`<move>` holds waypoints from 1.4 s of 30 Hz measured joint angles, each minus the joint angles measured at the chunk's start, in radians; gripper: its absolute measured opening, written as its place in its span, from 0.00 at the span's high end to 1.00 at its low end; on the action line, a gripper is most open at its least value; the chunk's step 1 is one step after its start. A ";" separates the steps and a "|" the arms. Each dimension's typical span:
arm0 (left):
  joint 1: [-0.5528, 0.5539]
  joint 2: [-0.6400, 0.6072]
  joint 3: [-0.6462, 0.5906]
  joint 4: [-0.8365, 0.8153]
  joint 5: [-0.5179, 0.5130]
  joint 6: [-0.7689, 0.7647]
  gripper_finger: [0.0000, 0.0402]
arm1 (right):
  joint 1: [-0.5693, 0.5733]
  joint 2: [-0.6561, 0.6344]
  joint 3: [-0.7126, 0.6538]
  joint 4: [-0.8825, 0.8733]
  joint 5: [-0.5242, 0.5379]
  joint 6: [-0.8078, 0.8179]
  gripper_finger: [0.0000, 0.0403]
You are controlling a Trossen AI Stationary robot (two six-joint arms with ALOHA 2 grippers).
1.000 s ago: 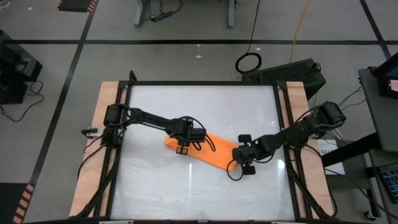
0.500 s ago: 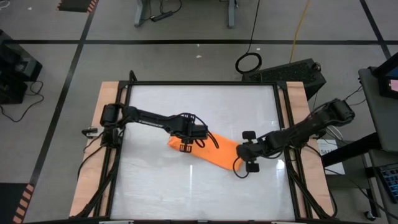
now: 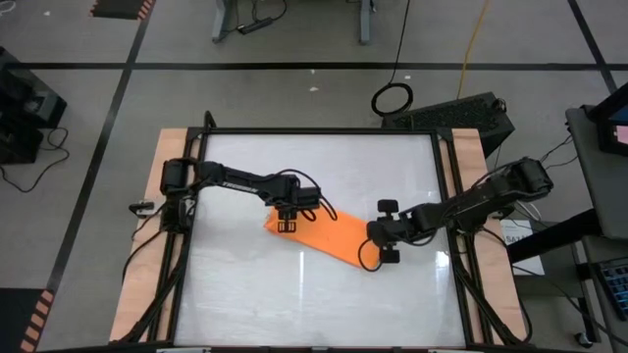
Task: Roll towel
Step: Fold the orange towel
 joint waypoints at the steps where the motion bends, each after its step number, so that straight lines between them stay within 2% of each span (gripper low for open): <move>1: 0.005 0.001 -0.008 0.013 0.000 0.003 0.61 | -0.003 0.007 -0.002 -0.005 -0.020 0.004 0.81; 7: 0.020 0.011 -0.033 0.079 -0.048 0.089 0.61 | -0.001 0.072 0.001 0.069 -0.129 0.044 0.81; 14: 0.025 0.020 -0.036 0.164 -0.259 0.309 0.61 | 0.049 0.091 -0.001 0.186 -0.215 0.134 0.81; 17: 0.043 0.020 -0.037 0.236 -0.305 0.429 0.61 | 0.075 0.096 -0.004 0.271 -0.258 0.174 0.81; 23: 0.091 0.020 -0.036 0.451 -0.346 0.607 0.61 | 0.116 0.104 -0.004 0.437 -0.254 0.242 0.81; 27: 0.112 0.020 -0.036 0.555 -0.354 0.673 0.61 | 0.137 0.116 -0.003 0.511 -0.251 0.240 0.81; 31: 0.106 0.003 -0.035 0.570 -0.419 0.656 0.61 | 0.153 0.102 -0.002 0.489 -0.250 0.190 0.81; 35: 0.058 -0.024 -0.010 0.457 -0.424 0.560 0.61 | 0.159 0.087 0.000 0.430 -0.247 0.118 0.81; 42: -0.085 -0.040 0.004 0.250 -0.253 0.309 0.61 | 0.158 0.087 0.000 0.303 -0.236 0.008 0.81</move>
